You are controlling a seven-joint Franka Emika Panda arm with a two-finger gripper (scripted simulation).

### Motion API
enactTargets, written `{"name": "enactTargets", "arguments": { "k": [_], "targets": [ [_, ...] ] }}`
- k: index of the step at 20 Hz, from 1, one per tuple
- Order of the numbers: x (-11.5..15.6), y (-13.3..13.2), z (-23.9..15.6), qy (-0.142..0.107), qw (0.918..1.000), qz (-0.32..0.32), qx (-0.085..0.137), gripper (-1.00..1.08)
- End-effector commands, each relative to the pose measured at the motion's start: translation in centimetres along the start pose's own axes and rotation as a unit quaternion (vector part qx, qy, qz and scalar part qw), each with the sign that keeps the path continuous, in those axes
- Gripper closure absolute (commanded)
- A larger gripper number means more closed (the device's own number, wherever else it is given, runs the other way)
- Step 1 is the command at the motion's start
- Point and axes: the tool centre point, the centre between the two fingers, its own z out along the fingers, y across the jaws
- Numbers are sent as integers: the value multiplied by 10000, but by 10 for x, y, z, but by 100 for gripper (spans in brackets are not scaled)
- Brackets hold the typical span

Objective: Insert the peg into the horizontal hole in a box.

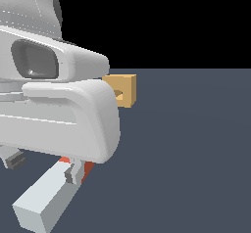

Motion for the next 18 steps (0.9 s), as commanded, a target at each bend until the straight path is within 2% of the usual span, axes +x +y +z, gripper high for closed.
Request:
{"name": "enactTargets", "arguments": {
  "k": [1,11,18],
  "targets": [
    [-6,-4,5,3,10000,29,-1,-92],
    [-6,-3,8,7,10000,31,2,-92],
    [-6,-3,33,9,10000,28,1,-92]
  ]
}}
